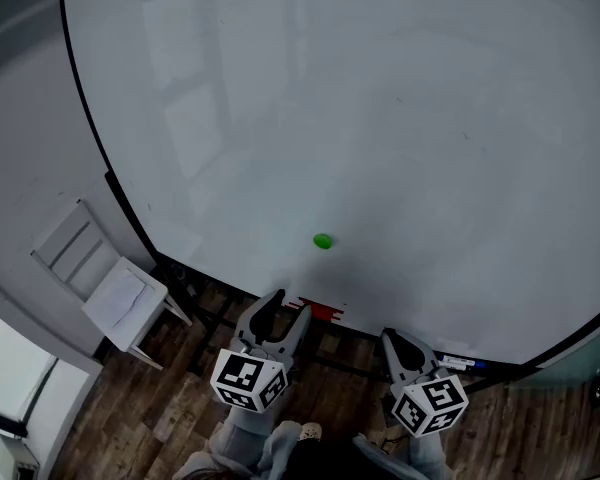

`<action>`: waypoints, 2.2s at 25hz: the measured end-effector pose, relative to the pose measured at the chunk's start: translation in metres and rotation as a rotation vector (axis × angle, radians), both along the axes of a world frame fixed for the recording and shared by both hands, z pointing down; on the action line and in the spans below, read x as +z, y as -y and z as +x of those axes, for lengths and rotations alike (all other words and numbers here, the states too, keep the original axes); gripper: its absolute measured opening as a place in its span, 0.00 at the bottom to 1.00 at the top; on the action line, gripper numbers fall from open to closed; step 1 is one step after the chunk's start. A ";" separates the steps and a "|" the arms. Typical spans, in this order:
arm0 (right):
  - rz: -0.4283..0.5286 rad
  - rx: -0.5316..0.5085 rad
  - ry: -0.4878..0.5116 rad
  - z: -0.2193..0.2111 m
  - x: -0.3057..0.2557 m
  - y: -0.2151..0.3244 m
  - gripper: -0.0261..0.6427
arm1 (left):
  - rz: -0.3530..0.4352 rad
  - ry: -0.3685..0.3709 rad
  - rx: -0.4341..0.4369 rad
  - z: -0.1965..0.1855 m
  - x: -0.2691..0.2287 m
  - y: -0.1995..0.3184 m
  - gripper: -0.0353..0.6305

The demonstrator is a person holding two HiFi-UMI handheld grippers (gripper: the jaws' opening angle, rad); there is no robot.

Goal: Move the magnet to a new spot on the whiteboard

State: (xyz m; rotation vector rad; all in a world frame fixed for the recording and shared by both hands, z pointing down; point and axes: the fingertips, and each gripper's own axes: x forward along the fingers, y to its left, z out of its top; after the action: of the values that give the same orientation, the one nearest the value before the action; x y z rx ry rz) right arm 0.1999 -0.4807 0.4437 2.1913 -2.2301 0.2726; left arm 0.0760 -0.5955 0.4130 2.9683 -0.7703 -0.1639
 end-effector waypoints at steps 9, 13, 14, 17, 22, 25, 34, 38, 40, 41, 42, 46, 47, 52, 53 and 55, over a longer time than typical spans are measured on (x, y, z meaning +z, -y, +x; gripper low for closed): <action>0.028 0.049 -0.027 0.020 -0.020 -0.013 0.08 | 0.118 -0.010 -0.013 0.036 -0.047 0.004 0.34; 0.041 0.043 -0.040 0.023 -0.030 -0.016 0.08 | 0.147 -0.009 -0.030 0.043 -0.063 0.004 0.34; 0.044 0.041 -0.043 0.024 -0.033 -0.017 0.08 | 0.154 -0.009 -0.034 0.045 -0.067 0.003 0.34; 0.052 0.034 -0.051 0.026 -0.040 -0.018 0.08 | 0.180 -0.001 -0.048 0.050 -0.078 0.002 0.34; 0.062 0.028 -0.065 0.026 -0.046 -0.020 0.08 | 0.223 0.020 -0.093 0.053 -0.091 0.009 0.34; 0.059 0.038 -0.067 0.029 -0.047 -0.025 0.08 | 0.238 0.031 -0.114 0.057 -0.096 0.015 0.34; 0.044 0.067 -0.050 0.039 -0.043 -0.036 0.08 | 0.277 0.079 -0.189 0.065 -0.094 0.023 0.29; 0.036 0.071 -0.043 0.042 -0.039 -0.036 0.08 | 0.275 0.086 -0.191 0.065 -0.093 0.024 0.24; 0.035 0.071 -0.039 0.041 -0.037 -0.037 0.08 | 0.275 0.090 -0.189 0.064 -0.093 0.024 0.23; 0.035 0.070 -0.038 0.041 -0.037 -0.037 0.08 | 0.276 0.092 -0.189 0.064 -0.093 0.023 0.23; 0.035 0.070 -0.038 0.041 -0.036 -0.037 0.08 | 0.276 0.093 -0.188 0.064 -0.093 0.023 0.23; 0.033 0.070 -0.038 0.042 -0.035 -0.035 0.08 | 0.280 0.095 -0.185 0.064 -0.093 0.023 0.23; 0.033 0.071 -0.037 0.042 -0.035 -0.035 0.08 | 0.281 0.096 -0.184 0.064 -0.093 0.023 0.23; 0.033 0.079 -0.038 0.042 -0.036 -0.036 0.08 | 0.300 0.112 -0.181 0.063 -0.095 0.022 0.24; 0.033 0.081 -0.037 0.042 -0.035 -0.037 0.08 | 0.310 0.114 -0.182 0.062 -0.096 0.020 0.24; 0.035 0.085 -0.037 0.042 -0.035 -0.040 0.08 | 0.323 0.120 -0.185 0.059 -0.096 0.016 0.24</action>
State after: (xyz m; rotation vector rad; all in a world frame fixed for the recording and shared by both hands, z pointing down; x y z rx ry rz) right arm 0.2418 -0.4410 0.4083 2.2920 -2.1431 0.1931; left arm 0.1354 -0.6110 0.3174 3.2264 -1.1344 -0.1318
